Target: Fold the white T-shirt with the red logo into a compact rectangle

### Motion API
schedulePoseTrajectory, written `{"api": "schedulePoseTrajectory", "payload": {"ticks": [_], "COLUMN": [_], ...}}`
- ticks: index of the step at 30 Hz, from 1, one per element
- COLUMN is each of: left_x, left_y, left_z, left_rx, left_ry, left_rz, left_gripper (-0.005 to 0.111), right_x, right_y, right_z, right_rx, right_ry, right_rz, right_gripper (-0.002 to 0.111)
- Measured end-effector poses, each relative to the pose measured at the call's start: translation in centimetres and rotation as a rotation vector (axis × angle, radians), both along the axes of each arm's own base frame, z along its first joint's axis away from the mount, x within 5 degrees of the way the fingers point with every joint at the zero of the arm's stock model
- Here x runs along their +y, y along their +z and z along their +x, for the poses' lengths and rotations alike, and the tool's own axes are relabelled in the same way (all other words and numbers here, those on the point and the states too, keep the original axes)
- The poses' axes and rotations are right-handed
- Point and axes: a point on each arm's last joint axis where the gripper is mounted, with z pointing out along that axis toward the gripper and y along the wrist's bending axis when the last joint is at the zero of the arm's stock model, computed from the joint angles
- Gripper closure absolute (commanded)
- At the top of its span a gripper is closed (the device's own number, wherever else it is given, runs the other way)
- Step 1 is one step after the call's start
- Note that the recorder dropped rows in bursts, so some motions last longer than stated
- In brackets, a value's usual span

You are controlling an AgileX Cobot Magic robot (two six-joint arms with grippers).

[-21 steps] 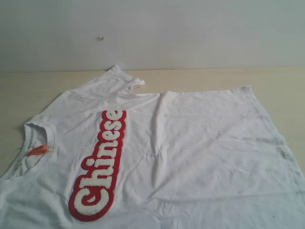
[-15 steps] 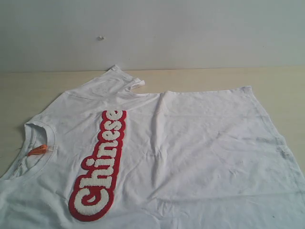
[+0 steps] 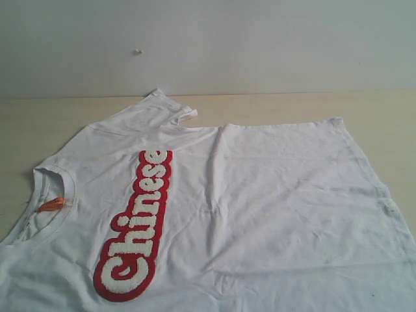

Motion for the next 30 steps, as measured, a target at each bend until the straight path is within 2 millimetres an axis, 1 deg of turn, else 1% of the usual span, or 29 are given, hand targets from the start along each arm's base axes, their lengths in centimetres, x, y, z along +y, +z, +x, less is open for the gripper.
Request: {"api": "schedulePoseTrajectory", "payload": {"ticks": [2, 4, 6, 8, 11, 13, 15, 18, 20, 21, 23, 28, 29, 30], "left_x": [0.0, -0.1, -0.3, -0.5, -0.5, -0.4, -0.2, 0.1, 0.1, 0.1, 0.0, -0.8, -1.2, -1.3], "left_y": [1.0, 2.5, 4.2, 5.6, 7.6, 8.8, 9.6, 10.5, 10.7, 10.6, 10.1, 8.0, 6.9, 6.5], "left_z": [-0.3, -0.6, -0.6, -0.2, 0.7, 1.5, 2.3, 4.1, 5.5, 7.0, 8.5, 12.7, 14.5, 15.2], "left_rx": [-0.024, -0.034, 0.006, 0.076, 0.180, 0.249, 0.301, 0.410, 0.492, 0.586, 0.683, 0.940, 1.039, 1.077], "left_ry": [-0.060, -0.101, -0.109, -0.086, -0.033, -0.006, 0.009, 0.031, 0.039, 0.051, 0.064, 0.089, 0.093, 0.099], "left_rz": [-0.053, -0.080, -0.066, -0.017, 0.046, 0.058, 0.056, 0.057, 0.073, 0.107, 0.151, 0.342, 0.418, 0.450], "left_gripper": [0.107, 0.107, 0.107, 0.107, 0.107, 0.107, 0.107, 0.107, 0.107, 0.107, 0.107, 0.107, 0.107, 0.107], "right_x": [0.0, 0.1, 0.1, 0.1, 0.2, 0.4, 0.5, 0.4, 0.1, -0.2, -0.5, -1.4, -1.8, -1.9], "right_y": [0.5, 1.6, 3.0, 4.6, 7.0, 8.4, 9.5, 11.2, 12.0, 12.4, 12.4, 11.3, 10.4, 10.1], "right_z": [-0.3, -0.5, -0.8, -1.1, -1.9, -2.2, -1.9, -0.9, 0.4, 2.2, 4.1, 9.6, 11.9, 12.7], "right_rx": [-0.038, -0.042, -0.019, 0.027, 0.068, 0.100, 0.146, 0.244, 0.342, 0.454, 0.571, 0.876, 1.003, 1.054], "right_ry": [0.053, 0.096, 0.128, 0.136, 0.116, 0.072, 0.027, -0.031, -0.054, -0.071, -0.077, -0.108, -0.134, -0.144], "right_rz": [0.032, 0.060, 0.088, 0.104, 0.098, 0.053, 0.010, -0.034, -0.042, -0.043, -0.030, -0.034, -0.077, -0.097], "right_gripper": [0.108, 0.108, 0.108, 0.108, 0.108, 0.108, 0.108, 0.108, 0.108, 0.108, 0.108, 0.108, 0.108, 0.108]}}
